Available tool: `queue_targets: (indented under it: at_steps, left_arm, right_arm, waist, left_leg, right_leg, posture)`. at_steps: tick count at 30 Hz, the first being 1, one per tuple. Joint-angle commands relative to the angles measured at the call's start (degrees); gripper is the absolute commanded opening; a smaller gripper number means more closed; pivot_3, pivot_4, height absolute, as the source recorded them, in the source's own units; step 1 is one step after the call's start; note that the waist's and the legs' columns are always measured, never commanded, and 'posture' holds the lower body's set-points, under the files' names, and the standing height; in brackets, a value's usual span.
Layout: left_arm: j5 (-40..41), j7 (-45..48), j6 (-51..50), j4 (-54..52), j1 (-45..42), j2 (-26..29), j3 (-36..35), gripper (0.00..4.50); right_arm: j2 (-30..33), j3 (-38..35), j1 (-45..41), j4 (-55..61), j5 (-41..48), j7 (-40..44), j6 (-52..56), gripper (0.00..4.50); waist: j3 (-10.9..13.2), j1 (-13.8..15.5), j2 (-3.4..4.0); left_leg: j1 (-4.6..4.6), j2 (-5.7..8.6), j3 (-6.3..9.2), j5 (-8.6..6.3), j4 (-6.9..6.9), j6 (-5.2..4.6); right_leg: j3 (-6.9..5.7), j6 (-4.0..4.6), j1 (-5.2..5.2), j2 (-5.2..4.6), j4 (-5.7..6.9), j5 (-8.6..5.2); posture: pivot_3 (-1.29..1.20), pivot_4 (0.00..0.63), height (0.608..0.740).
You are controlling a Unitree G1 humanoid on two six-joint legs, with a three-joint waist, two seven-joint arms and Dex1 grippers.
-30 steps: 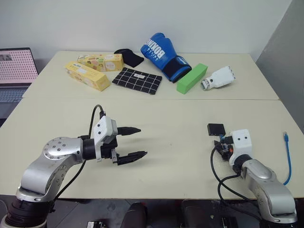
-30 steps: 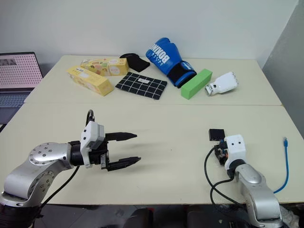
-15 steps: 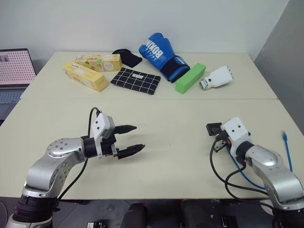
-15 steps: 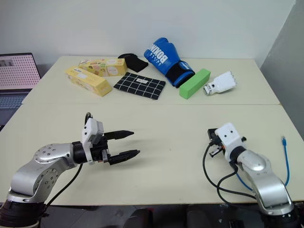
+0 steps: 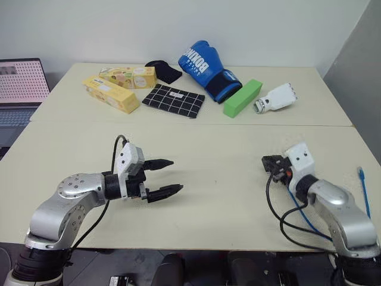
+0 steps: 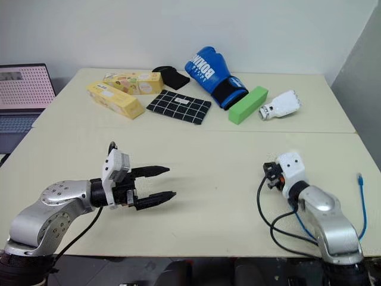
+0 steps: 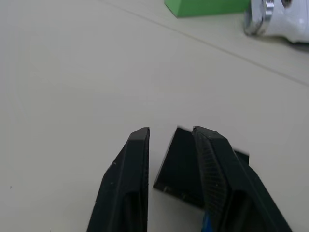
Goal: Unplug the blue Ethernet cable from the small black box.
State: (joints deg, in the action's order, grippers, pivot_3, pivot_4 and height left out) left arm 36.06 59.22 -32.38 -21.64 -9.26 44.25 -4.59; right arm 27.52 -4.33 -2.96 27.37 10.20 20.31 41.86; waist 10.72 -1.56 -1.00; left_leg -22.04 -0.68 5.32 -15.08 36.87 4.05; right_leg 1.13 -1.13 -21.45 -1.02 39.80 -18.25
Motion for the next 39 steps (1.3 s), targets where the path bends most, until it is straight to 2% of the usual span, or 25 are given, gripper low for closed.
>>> queue_targets:
  at_steps: [1, 3, 11, 14, 20, 24, 25, 28, 31, 36, 39]
  left_arm:
    - [0.4, 3.5, 1.0, -2.5, -2.4, 1.9, 1.3, 4.5]
    - [-1.1, 5.0, 2.2, -2.4, -3.5, 2.6, 2.8, 4.5]
    - [-3.2, 6.3, 3.9, -1.1, -5.2, 2.5, 4.9, 4.5]
    - [-3.7, 5.8, 3.8, -1.1, -5.1, 2.1, 4.9, 4.5]
    - [-3.8, 5.5, 3.9, -0.7, -4.4, 1.8, 4.5, 4.5]
    - [-4.2, 4.6, 4.4, 0.8, -4.1, 1.4, 4.0, 4.5]
    - [-4.4, 4.2, 4.5, 1.7, -4.1, 1.1, 3.8, 4.5]
    - [-4.5, 3.3, 4.2, 4.2, -4.0, 0.4, 3.3, 4.5]
    - [-1.5, 1.9, 0.9, 6.2, -4.2, -0.8, 1.6, 4.5]
    - [11.2, 1.7, -12.1, 6.5, -5.9, -1.3, -2.9, 4.5]
    - [16.1, 1.0, -17.8, 7.0, -6.3, -1.1, -4.5, 4.5]
  right_arm:
    - [-1.1, -2.4, 2.1, 4.5, -2.4, -5.1, 3.2, 2.65]
    - [-1.4, -2.4, 3.4, 5.0, -2.6, -5.8, 5.2, 3.06]
    - [-3.1, -3.4, 3.9, 2.6, -2.6, -7.6, 7.2, 3.06]
    - [-3.8, -3.6, 2.7, 0.8, -2.1, -7.5, 7.4, 2.64]
    - [-3.4, -2.8, 2.1, 0.8, -1.7, -6.2, 8.6, 1.28]
    - [-2.6, -3.5, 1.8, 1.1, -2.0, -5.4, 5.5, 0.16]
    - [-1.9, -3.1, 1.7, 1.1, -2.3, -4.5, 4.1, 0.13]
    - [2.1, -0.1, 1.9, 1.2, -3.4, 0.2, -1.6, 0.13]
    - [8.4, 4.5, -0.3, 0.1, -5.4, 8.5, -14.5, 0.13]
    - [14.3, 11.7, -11.8, -8.6, -9.4, 20.3, -37.9, 0.13]
    - [15.1, 16.4, -19.2, -14.0, -10.6, 27.2, -50.3, 0.13]
  waist:
    - [0.0, -0.1, 0.0]
    - [0.0, -0.1, 0.0]
    - [0.0, -0.3, 0.01]
    - [0.0, -0.3, 0.0]
    - [0.0, -0.3, 0.0]
    - [0.0, -0.3, 0.0]
    - [0.0, -0.3, 0.0]
    - [0.0, -0.3, 0.03]
    - [0.0, -0.4, 0.03]
    - [0.0, -0.8, -0.02]
    - [0.0, -1.0, -0.02]
  left_leg:
    - [0.04, 0.02, -0.05, 0.0, 0.01, 0.0]
    - [0.07, 0.06, -0.08, 0.0, 0.01, 0.0]
    - [0.11, 0.02, -0.18, 0.0, -0.03, -0.01]
    - [0.11, 0.04, -0.19, 0.0, -0.02, -0.01]
    - [0.11, 0.03, -0.18, -0.01, -0.01, -0.01]
    - [0.11, 0.04, -0.18, -0.01, -0.01, -0.01]
    - [0.11, 0.05, -0.18, -0.01, -0.01, -0.01]
    - [0.11, 0.06, -0.21, -0.01, -0.01, -0.01]
    - [0.11, 0.04, -0.21, -0.01, -0.01, -0.02]
    - [0.12, -0.02, -0.17, -0.01, 0.02, -0.02]
    - [0.12, -0.01, -0.18, -0.01, 0.03, -0.01]
  right_leg:
    - [0.0, 0.0, 0.0, 0.0, 0.02, 0.0]
    - [-0.01, 0.0, 0.01, 0.04, 0.04, 0.0]
    - [0.07, 0.0, -0.03, 0.2, 0.05, 0.0]
    - [0.08, 0.0, -0.02, 0.19, 0.04, 0.0]
    - [0.07, 0.0, -0.01, 0.19, 0.04, 0.0]
    - [0.08, 0.0, -0.01, 0.18, 0.04, 0.0]
    - [0.08, 0.0, -0.01, 0.18, 0.04, 0.0]
    - [0.09, 0.0, -0.03, 0.18, 0.04, 0.0]
    - [0.07, 0.0, -0.04, 0.19, 0.03, 0.0]
    - [0.02, -0.01, -0.02, 0.25, 0.06, -0.01]
    - [0.02, -0.01, -0.02, 0.23, 0.06, 0.0]
  posture:
    - [0.0, 0.15, 0.74]
    - [0.0, 0.15, 0.74]
    - [0.0, 0.15, 0.74]
    - [0.0, 0.15, 0.74]
    - [0.0, 0.15, 0.74]
    - [0.0, 0.15, 0.74]
    - [0.0, 0.15, 0.74]
    - [0.0, 0.15, 0.74]
    - [0.0, 0.15, 0.74]
    - [0.0, 0.15, 0.74]
    - [0.0, 0.15, 0.74]
